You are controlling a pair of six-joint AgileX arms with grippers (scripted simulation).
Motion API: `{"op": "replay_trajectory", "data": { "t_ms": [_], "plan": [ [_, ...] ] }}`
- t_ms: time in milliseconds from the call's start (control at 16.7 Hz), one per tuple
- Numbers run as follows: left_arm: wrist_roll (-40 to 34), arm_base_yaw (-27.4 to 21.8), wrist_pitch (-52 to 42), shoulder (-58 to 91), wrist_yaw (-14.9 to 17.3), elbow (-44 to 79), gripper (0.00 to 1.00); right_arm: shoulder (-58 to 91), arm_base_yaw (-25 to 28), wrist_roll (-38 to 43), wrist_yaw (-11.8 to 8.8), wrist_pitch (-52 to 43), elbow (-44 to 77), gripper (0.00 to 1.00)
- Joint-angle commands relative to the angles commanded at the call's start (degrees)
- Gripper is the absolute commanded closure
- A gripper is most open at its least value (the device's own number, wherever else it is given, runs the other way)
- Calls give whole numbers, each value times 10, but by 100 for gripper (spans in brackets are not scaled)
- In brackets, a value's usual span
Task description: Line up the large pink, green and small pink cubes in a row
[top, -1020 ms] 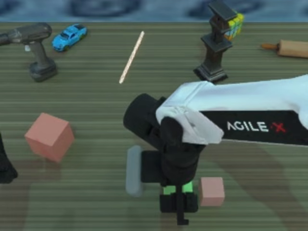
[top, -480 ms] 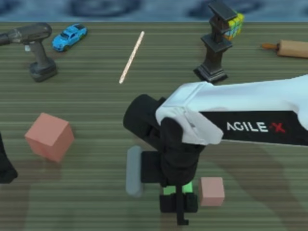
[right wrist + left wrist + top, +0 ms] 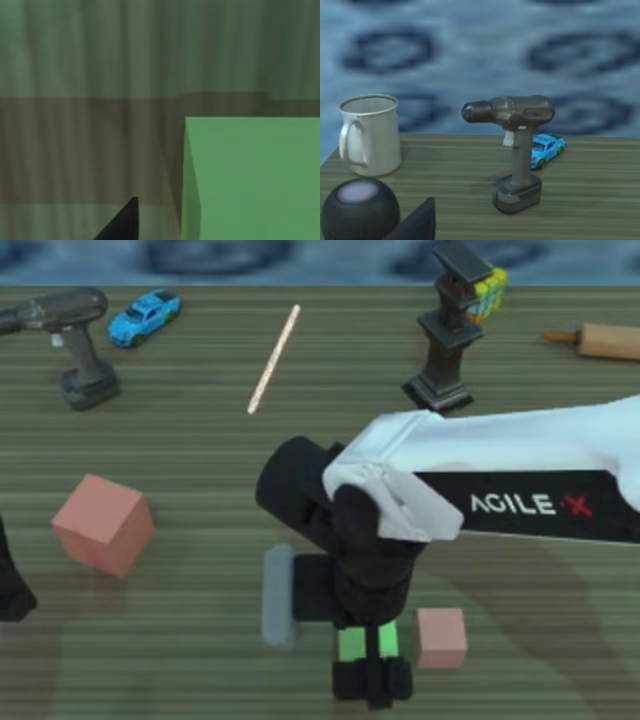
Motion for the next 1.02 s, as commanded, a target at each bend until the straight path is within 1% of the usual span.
{"op": "replay_trajectory", "data": {
  "t_ms": [540, 900, 1020],
  "plan": [
    [0, 0, 0, 0, 0, 0, 0, -3, 0, -1, 0, -10, 8, 0],
    [0, 0, 0, 0, 0, 0, 0, -41, 4, -2, 0, -123, 78, 0],
    [0, 0, 0, 0, 0, 0, 0, -50, 4, -2, 0, -142, 92, 0]
  ]
}}
